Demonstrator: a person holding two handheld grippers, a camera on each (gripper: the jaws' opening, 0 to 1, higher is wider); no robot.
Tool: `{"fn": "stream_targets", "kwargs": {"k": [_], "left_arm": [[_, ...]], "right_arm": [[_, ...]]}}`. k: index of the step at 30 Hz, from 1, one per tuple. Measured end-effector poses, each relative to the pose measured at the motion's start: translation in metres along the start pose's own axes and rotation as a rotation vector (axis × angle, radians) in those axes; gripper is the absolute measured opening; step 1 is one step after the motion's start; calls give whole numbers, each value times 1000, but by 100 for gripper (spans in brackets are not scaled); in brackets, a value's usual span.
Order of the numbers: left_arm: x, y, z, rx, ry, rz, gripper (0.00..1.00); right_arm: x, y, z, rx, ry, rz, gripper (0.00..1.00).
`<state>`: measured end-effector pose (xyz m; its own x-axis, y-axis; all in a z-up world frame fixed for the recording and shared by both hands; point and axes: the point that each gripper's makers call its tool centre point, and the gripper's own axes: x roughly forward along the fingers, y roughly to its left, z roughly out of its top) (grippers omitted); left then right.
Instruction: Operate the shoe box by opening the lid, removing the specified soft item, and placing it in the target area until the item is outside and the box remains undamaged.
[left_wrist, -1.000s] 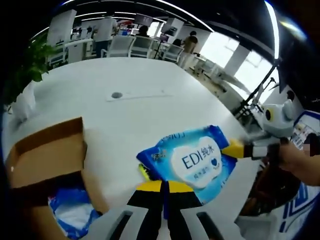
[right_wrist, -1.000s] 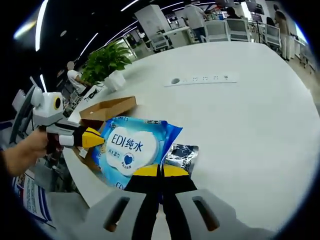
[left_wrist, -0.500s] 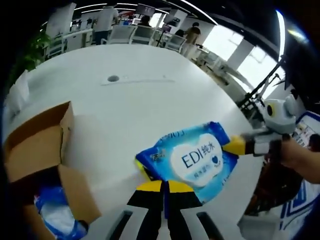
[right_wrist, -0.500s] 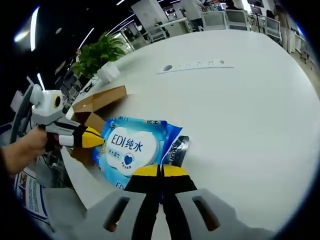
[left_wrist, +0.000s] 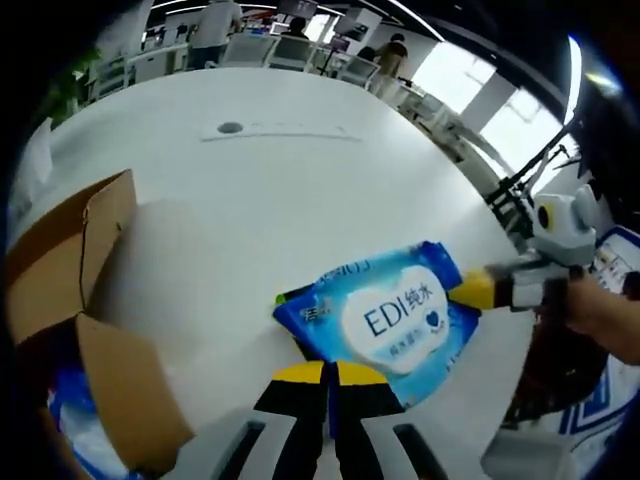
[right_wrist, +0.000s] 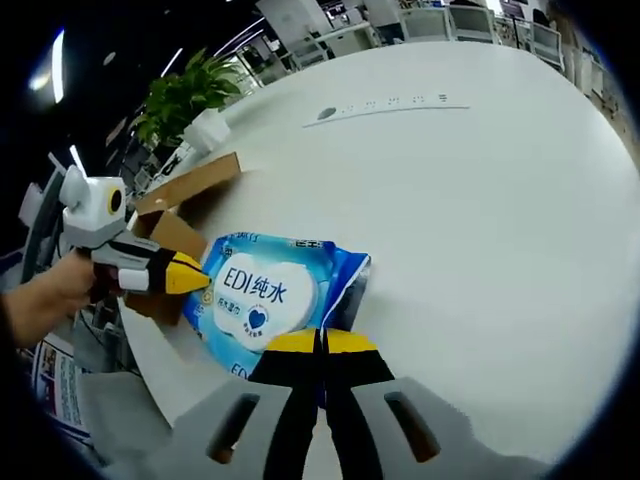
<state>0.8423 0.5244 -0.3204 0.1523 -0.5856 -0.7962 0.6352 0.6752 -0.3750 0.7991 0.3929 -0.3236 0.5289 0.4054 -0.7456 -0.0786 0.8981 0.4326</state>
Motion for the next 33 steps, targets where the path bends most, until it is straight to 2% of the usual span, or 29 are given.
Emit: {"fn": "stream_targets", "kwargs": {"k": [17,20,24,33], "left_arm": [[5,7,5,-17,-13,-12,2],[4,5,2,-10,-13,-11,5],[4,0,-3,1,-2,-14,14],[-6,-7,5,43,-46,-13,24]], "right_arm": [[2,-4,1,1,-17,4,0],[2,-6,1,-7,-27,-4,3],[1,-6,2,-10,-32,-11,7],[-9,-6,4,-20,-57,-24,24]]}}
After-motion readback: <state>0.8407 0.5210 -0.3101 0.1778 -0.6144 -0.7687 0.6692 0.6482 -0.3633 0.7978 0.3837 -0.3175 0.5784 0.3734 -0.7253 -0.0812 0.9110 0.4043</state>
